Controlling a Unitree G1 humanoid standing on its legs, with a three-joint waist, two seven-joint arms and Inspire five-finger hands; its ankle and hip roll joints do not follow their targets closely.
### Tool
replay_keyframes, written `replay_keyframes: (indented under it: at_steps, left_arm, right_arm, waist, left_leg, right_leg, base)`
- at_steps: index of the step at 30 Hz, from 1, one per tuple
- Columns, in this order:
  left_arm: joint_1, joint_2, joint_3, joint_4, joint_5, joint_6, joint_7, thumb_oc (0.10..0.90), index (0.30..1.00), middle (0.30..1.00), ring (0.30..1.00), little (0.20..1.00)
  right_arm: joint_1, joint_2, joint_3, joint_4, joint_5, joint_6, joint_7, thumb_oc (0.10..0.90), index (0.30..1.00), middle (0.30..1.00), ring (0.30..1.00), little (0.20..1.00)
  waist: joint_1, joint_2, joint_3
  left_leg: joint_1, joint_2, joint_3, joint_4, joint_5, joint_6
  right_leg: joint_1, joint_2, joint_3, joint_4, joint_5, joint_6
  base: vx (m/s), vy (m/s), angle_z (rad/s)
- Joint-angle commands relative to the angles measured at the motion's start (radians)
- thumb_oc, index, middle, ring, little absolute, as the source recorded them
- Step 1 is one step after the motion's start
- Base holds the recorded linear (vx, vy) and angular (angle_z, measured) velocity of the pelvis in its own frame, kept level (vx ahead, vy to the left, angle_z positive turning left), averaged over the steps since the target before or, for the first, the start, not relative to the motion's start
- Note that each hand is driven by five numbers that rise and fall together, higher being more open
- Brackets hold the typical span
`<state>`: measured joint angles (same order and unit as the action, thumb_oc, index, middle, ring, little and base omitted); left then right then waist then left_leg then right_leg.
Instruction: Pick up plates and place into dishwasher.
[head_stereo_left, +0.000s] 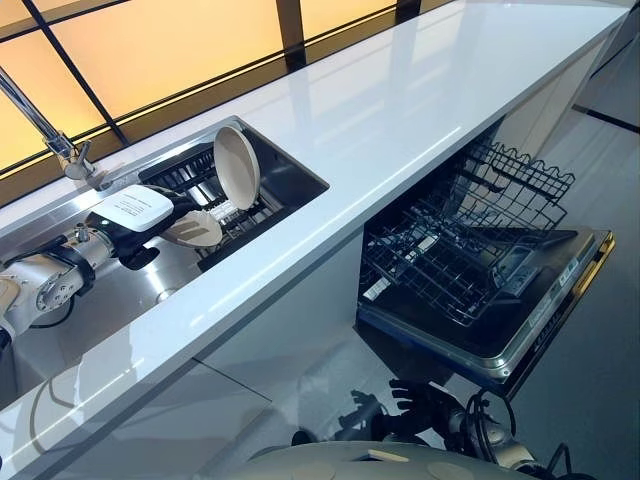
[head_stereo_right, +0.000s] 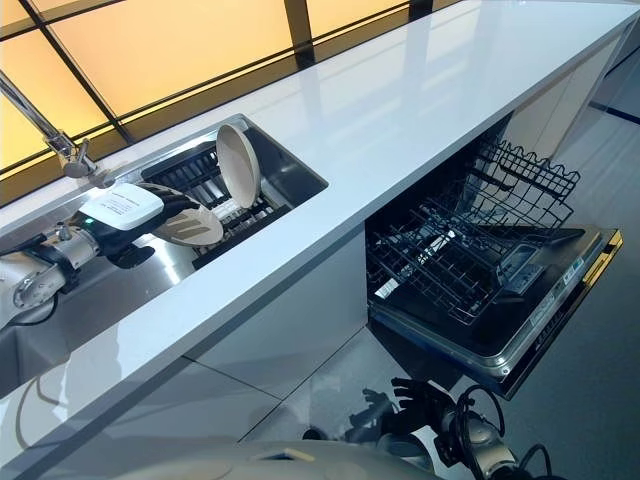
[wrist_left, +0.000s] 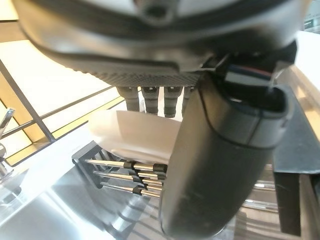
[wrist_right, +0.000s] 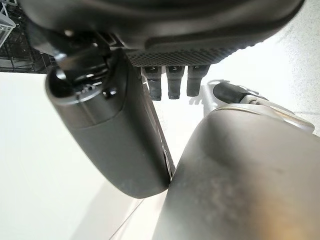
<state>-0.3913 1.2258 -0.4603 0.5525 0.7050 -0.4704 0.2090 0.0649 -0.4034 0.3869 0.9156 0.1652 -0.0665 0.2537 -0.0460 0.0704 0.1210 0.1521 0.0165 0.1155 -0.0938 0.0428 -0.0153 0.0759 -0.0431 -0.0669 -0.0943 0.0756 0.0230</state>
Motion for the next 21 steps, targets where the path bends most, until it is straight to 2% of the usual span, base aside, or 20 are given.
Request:
replay_keyframes:
  at_steps: [1,14,16,17,18,19,20,21]
  left_arm:
    - [-0.113,0.039,0.12,0.066,-0.073,0.068,0.049,0.8,0.9,0.9,0.9,0.9]
    - [-0.119,0.027,0.115,0.097,-0.079,0.108,0.037,0.8,0.9,0.9,0.9,0.9]
    - [-0.123,0.026,0.113,0.096,-0.087,0.113,0.035,0.525,0.665,0.665,0.665,0.625]
    - [-0.127,0.023,0.115,0.101,-0.09,0.115,0.032,0.446,0.596,0.596,0.596,0.546]
    - [-0.133,0.022,0.111,0.106,-0.094,0.114,0.031,0.421,0.575,0.575,0.575,0.521]
    - [-0.143,0.022,0.104,0.113,-0.095,0.113,0.03,0.171,0.361,0.361,0.361,0.271]
    - [-0.147,0.021,0.101,0.114,-0.098,0.115,0.031,0.1,0.3,0.3,0.3,0.2]
    - [-0.151,0.016,0.1,0.116,-0.098,0.122,0.032,0.1,0.3,0.3,0.3,0.2]
  right_arm:
    - [0.001,-0.044,0.016,-0.056,-0.015,-0.032,0.0,0.8,0.9,0.9,0.9,0.9]
    - [0.006,-0.061,0.011,-0.075,-0.012,-0.043,-0.01,0.8,0.9,0.9,0.9,0.9]
    - [0.005,-0.067,0.007,-0.087,-0.01,-0.038,-0.009,0.8,0.9,0.9,0.9,0.9]
    - [0.005,-0.068,0.008,-0.091,-0.009,-0.04,-0.01,0.8,0.9,0.9,0.9,0.9]
    - [0.003,-0.07,0.008,-0.092,-0.009,-0.041,-0.01,0.8,0.9,0.9,0.9,0.9]
    - [0.003,-0.073,0.006,-0.098,-0.008,-0.042,-0.008,0.8,0.9,0.9,0.9,0.9]
    - [0.003,-0.074,0.005,-0.101,-0.007,-0.044,-0.008,0.8,0.9,0.9,0.9,0.9]
    - [0.004,-0.075,0.005,-0.107,-0.006,-0.044,-0.01,0.8,0.9,0.9,0.9,0.9]
  waist:
    - [-0.026,-0.019,0.022]
    - [-0.032,-0.026,0.048]
    - [-0.033,-0.027,0.054]
    - [-0.034,-0.028,0.056]
    - [-0.035,-0.028,0.058]
    - [-0.036,-0.029,0.06]
    - [-0.037,-0.03,0.062]
    - [-0.038,-0.031,0.066]
  left_leg:
    - [-0.009,-0.04,-0.012,0.007,-0.04,0.033]
    - [-0.019,-0.034,-0.003,0.007,-0.031,0.03]
    - [-0.023,-0.034,-0.003,0.007,-0.03,0.03]
    - [-0.025,-0.033,-0.003,0.007,-0.029,0.03]
    - [-0.027,-0.034,-0.003,0.007,-0.029,0.03]
    - [-0.03,-0.033,-0.002,0.007,-0.028,0.03]
    - [-0.031,-0.033,-0.003,0.007,-0.027,0.03]
    - [-0.034,-0.033,-0.003,0.007,-0.027,0.03]
  right_leg:
    - [0.026,-0.065,-0.014,0.007,0.029,0.099]
    - [0.012,-0.068,-0.008,0.008,0.038,0.102]
    - [0.008,-0.068,-0.006,0.009,0.039,0.102]
    - [0.005,-0.068,-0.005,0.009,0.04,0.102]
    - [0.003,-0.067,-0.004,0.009,0.04,0.102]
    - [0.0,-0.067,-0.002,0.009,0.041,0.102]
    - [-0.002,-0.067,-0.002,0.01,0.042,0.102]
    - [-0.005,-0.067,-0.001,0.01,0.043,0.103]
  base:
    - [0.0,0.0,0.0]
    - [0.0,0.008,-0.01]
    - [0.0,0.0,0.0]
    - [0.0,0.0,0.0]
    - [0.0,0.0,0.0]
    - [0.0,0.0,0.0]
    - [0.0,0.0,0.0]
    - [0.0,0.0,0.0]
